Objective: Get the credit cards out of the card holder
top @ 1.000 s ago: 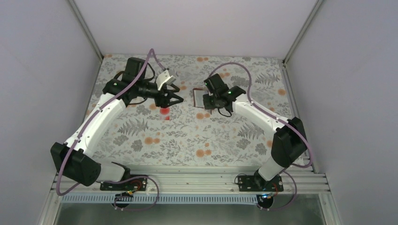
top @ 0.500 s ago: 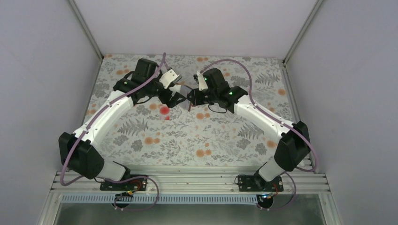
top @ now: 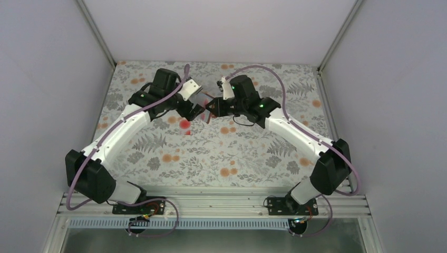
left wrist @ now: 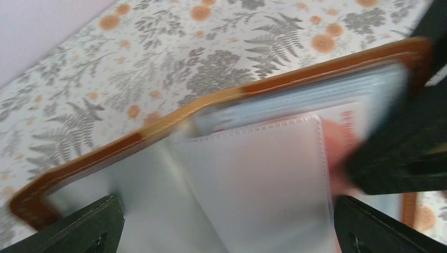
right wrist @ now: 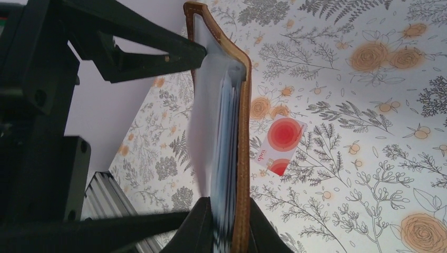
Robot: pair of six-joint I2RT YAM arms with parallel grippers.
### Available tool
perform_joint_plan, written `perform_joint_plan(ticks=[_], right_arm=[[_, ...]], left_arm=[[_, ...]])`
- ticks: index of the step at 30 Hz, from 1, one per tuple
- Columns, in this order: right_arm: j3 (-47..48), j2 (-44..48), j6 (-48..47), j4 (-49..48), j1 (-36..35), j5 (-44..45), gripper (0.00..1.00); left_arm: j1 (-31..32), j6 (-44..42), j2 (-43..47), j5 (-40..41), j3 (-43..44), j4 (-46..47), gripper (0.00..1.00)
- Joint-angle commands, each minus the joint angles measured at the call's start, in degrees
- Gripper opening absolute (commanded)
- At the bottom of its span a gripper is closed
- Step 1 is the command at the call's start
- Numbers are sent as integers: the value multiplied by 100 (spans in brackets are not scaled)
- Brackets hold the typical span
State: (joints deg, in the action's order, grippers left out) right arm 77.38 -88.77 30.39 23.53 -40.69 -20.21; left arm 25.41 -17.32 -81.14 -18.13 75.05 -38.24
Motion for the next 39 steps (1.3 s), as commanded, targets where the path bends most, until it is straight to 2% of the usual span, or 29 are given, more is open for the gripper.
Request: perform_joint_plan(ticks=[1,5,9,16,20,26,28,30,32,34,37,39], right_arm=[[27,475,-42,-274,-75,-509,4],[-79,647,-59,-261,-8,-486,4],[-161,746,-204,-287,36,-708,4],[-462,969,-220,-223,270,-630,4],[-358,756,-220,55,315,-55,4],[96,237,-396,532,285,899,4],[247,47,-452,625,261,1046,4],[352,-123,-512,593,250,942,4],[373,-186,-700,344,245,365,4],[294,-78,-963,31,244,-126,4],[22,265,-1478,-306,254,-312,4],[-190,513,-1804,-396,278,-412,4]], left_arm=[[-26,-161,46,839,-73,161,98],[-151,-274,112,1235,-78,182,97],[-380,-307,153,1257,-53,203,97],[-1240,-255,182,764,163,156,97],[-1476,-368,321,317,271,78,98],[-1678,-650,598,236,619,-96,98],[-1675,-871,713,-337,812,-312,93],[-1557,-1155,803,-1328,901,-603,86],[-1221,-1283,790,-2184,876,-901,78],[-905,-1331,670,-2994,857,-1193,70],[-869,-1236,397,-4313,1204,-1611,57],[-872,-1323,265,-4929,1538,-1942,54]])
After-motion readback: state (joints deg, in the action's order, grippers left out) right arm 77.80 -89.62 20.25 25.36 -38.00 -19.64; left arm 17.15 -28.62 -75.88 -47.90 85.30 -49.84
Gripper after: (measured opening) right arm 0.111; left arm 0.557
